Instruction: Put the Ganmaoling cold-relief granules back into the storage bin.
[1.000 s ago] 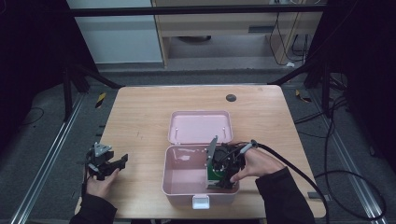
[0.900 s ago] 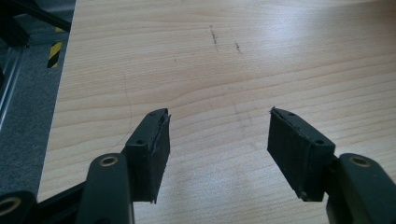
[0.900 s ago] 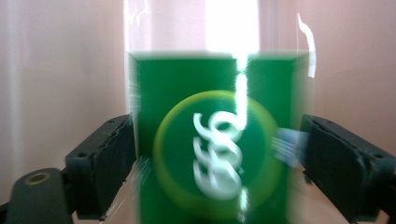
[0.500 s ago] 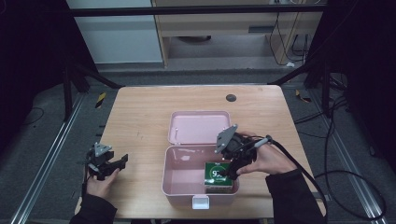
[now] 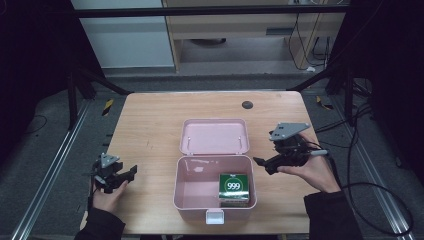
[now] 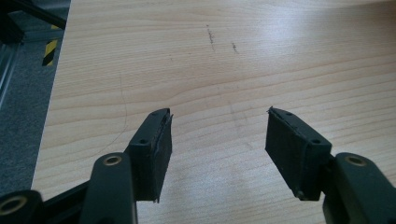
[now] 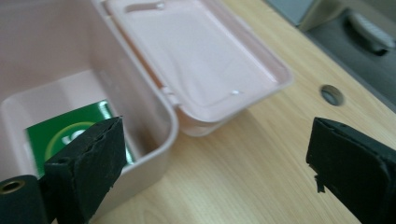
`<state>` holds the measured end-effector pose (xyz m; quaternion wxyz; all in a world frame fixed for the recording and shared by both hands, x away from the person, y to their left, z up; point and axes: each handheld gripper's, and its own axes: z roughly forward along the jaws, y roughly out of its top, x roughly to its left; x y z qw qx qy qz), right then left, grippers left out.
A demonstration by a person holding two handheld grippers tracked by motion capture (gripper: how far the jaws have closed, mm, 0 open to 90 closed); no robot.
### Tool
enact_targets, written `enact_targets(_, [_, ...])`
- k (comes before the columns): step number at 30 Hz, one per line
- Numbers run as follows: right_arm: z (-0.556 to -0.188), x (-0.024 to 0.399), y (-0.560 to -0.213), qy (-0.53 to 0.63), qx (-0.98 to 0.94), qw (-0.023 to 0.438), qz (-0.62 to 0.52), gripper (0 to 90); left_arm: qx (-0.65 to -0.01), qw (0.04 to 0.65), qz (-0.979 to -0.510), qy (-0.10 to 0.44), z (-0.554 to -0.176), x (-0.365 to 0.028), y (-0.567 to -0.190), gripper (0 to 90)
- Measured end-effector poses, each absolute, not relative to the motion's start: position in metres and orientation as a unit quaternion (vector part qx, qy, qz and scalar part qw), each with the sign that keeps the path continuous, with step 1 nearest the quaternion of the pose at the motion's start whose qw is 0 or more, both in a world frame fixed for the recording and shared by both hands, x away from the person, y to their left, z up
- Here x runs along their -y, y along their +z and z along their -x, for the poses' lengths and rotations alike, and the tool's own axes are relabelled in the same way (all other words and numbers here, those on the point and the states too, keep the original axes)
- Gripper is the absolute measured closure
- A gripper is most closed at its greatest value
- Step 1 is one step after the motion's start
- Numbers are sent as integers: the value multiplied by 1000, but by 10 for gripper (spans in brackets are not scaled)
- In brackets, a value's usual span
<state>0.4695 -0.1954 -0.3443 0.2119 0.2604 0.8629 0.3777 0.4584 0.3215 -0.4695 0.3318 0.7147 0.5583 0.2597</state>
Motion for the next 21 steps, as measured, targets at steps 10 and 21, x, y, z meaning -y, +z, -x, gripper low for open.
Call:
enact_targets(10, [-479, 238, -396, 406, -763, 272, -422, 58, -561, 334, -715, 251, -459, -322, -470, 464])
enact_targets(21, [-480, 260, -443, 391, -736, 262, -487, 53, -562, 341, -713, 245, -458, -325, -470, 549])
